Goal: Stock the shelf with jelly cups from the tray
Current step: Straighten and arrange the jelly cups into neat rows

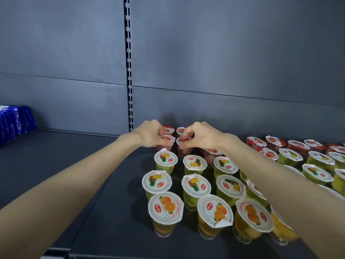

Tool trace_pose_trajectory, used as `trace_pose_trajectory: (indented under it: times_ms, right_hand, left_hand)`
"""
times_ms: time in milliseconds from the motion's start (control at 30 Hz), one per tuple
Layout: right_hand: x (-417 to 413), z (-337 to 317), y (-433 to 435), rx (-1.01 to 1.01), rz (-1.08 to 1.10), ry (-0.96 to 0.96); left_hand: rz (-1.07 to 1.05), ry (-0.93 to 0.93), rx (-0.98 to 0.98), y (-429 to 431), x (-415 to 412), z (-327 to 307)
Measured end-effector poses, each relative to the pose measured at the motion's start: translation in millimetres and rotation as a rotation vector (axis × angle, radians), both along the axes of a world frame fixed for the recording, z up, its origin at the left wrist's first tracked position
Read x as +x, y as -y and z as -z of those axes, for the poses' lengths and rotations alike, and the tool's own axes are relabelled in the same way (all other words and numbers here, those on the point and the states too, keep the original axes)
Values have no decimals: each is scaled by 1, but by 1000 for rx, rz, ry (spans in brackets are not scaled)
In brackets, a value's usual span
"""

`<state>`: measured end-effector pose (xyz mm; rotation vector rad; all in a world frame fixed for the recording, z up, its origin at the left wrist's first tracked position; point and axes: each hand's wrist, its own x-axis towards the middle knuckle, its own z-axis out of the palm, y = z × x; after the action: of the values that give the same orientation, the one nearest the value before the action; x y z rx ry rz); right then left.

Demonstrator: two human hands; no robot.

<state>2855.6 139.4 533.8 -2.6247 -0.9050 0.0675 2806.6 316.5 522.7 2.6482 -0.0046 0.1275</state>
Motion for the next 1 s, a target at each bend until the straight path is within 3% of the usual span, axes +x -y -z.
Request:
trace_pose_trajectory:
  times_ms: [167,533,1000]
  right_hand:
    - [-4,0,2,-51,-2,64]
    - [-49,-12,24,-41,-20,219]
    - [-80,-3,38,-56,-104,22]
  left_hand:
    - [8,-1,44,-3,-3,-1]
    - [108,179,48,11,-55,-12]
    - [194,15,127,18,-74,-3]
